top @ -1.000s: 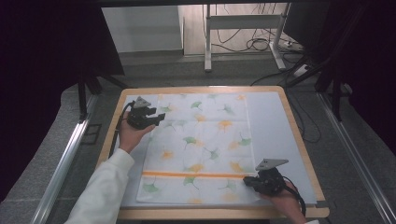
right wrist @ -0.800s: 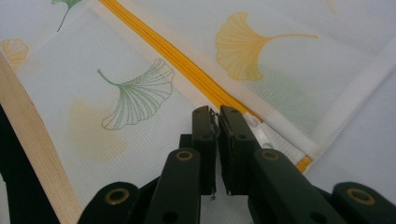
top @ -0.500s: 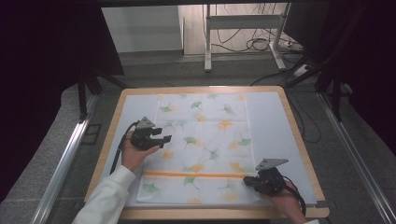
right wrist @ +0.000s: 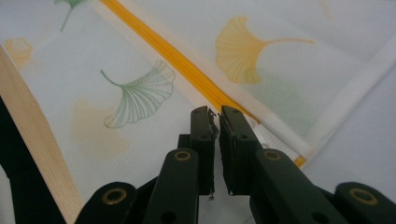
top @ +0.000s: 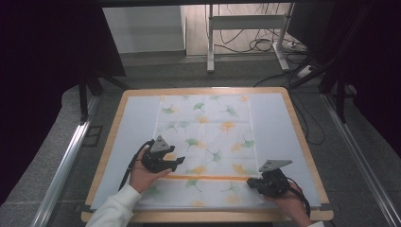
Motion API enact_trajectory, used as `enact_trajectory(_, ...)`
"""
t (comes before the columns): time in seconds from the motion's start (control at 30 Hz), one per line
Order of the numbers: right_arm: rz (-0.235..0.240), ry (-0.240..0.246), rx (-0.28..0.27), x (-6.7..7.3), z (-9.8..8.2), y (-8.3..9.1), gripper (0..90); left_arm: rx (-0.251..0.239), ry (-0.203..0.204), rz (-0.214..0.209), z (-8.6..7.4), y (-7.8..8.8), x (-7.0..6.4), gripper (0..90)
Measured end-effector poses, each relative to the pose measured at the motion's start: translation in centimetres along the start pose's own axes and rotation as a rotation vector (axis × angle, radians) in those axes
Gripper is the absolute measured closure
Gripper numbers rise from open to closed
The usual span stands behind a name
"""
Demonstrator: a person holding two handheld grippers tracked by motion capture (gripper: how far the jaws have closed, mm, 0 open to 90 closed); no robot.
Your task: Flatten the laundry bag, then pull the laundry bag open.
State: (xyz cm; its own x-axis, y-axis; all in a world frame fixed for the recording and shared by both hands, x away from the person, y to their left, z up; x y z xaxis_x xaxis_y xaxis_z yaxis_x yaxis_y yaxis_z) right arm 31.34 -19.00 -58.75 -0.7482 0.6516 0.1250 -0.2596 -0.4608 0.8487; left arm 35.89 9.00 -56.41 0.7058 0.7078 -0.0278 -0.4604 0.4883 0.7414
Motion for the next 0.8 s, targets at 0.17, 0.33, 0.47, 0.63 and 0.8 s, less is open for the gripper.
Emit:
enact_trajectory(0.17, -0.015, -0.021, -0.053, -0.4, 0.5, 1.2, 83.6, 0.006, -0.021, -0.01, -0.1, 0.0, -1.1, 38.9)
enact_trajectory(0.33, -0.029, -0.036, -0.062, -1.0, 0.4, 1.4, 87.3, 0.01, -0.034, -0.027, -0.1, 0.3, -2.3, 39.3)
enact_trajectory(0.47, -0.039, -0.048, -0.076, -1.4, 0.4, 1.7, 89.3, 0.009, -0.063, -0.039, 0.3, 0.4, -3.5, 39.6)
enact_trajectory(0.63, -0.05, -0.058, -0.093, -1.7, 0.6, 2.1, 89.3, 0.01, -0.082, -0.046, 0.6, 0.3, -4.5, 39.2)
enact_trajectory(0.8, -0.068, -0.071, -0.107, -2.3, 0.6, 2.4, 89.3, 0.017, -0.097, -0.053, 1.0, -0.1, -5.4, 38.2)
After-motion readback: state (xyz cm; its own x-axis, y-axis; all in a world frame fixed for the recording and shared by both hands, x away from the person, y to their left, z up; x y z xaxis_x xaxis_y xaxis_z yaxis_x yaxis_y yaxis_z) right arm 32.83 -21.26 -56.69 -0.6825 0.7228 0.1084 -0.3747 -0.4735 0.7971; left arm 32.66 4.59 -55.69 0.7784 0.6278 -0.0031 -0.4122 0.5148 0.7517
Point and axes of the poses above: each handheld gripper's, and its own axes: y roughly backward along the jaws, z roughly out of its top, x roughly to its left, the point moved 10 cm from there along -y, roughly forward along the jaws, and after that the axes turned 9 degrees about x, right-handed, at the moved point
